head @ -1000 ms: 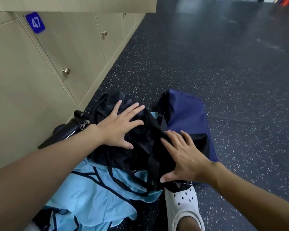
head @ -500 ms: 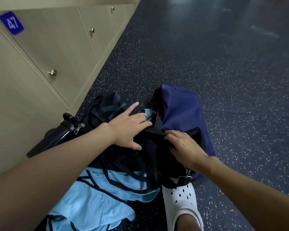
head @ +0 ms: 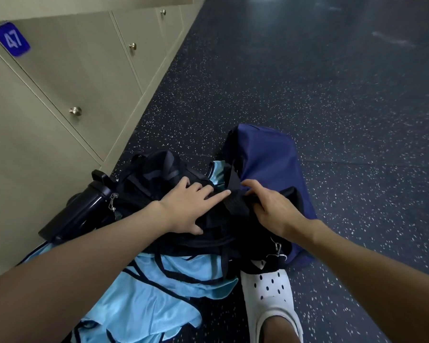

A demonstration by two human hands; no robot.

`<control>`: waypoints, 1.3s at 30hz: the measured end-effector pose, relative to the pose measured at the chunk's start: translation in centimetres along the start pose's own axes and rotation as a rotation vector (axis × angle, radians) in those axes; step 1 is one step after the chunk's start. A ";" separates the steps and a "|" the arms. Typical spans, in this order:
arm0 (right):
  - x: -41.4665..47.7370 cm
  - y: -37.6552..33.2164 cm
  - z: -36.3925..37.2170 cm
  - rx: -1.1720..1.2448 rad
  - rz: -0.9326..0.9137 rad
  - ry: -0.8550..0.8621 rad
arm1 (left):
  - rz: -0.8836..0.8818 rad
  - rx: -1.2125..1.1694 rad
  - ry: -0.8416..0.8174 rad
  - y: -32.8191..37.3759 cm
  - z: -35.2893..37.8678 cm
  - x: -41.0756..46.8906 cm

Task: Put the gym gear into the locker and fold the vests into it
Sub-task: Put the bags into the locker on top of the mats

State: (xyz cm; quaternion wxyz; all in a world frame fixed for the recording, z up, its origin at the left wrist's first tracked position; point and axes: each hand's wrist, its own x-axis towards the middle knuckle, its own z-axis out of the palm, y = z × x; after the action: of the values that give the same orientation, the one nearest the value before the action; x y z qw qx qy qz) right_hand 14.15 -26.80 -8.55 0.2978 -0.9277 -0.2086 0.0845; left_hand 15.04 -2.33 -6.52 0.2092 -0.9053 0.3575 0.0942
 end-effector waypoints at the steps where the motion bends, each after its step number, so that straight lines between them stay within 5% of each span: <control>1: -0.1 -0.1 0.0 -0.024 -0.041 -0.012 | -0.007 0.013 0.001 -0.1 0.2 0.1; 10: -1.8 1.4 2.6 -0.621 -0.282 -0.133 | -0.058 -0.199 0.029 -1.5 1.6 0.0; 13: -1.3 2.1 2.8 -0.591 -0.270 -0.096 | 0.016 -0.281 0.042 -1.2 1.7 -0.8; 18: -0.9 3.1 2.3 -0.510 -0.237 -0.146 | 0.066 -0.135 -0.176 0.6 1.9 -2.2; 32: -0.7 2.8 2.4 -0.381 -0.161 -0.140 | -0.079 0.030 -0.123 2.5 3.9 -1.2; 39: -1.7 -0.6 4.1 -0.454 -0.316 -0.235 | -0.070 0.017 -0.138 1.9 4.3 -1.2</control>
State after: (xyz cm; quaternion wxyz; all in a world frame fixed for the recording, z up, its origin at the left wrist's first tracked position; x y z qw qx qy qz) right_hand 11.31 -24.99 -11.48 0.0662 -0.9105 -0.3969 0.0952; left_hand 12.81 -0.91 -10.55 0.2443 -0.9067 0.3111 0.1461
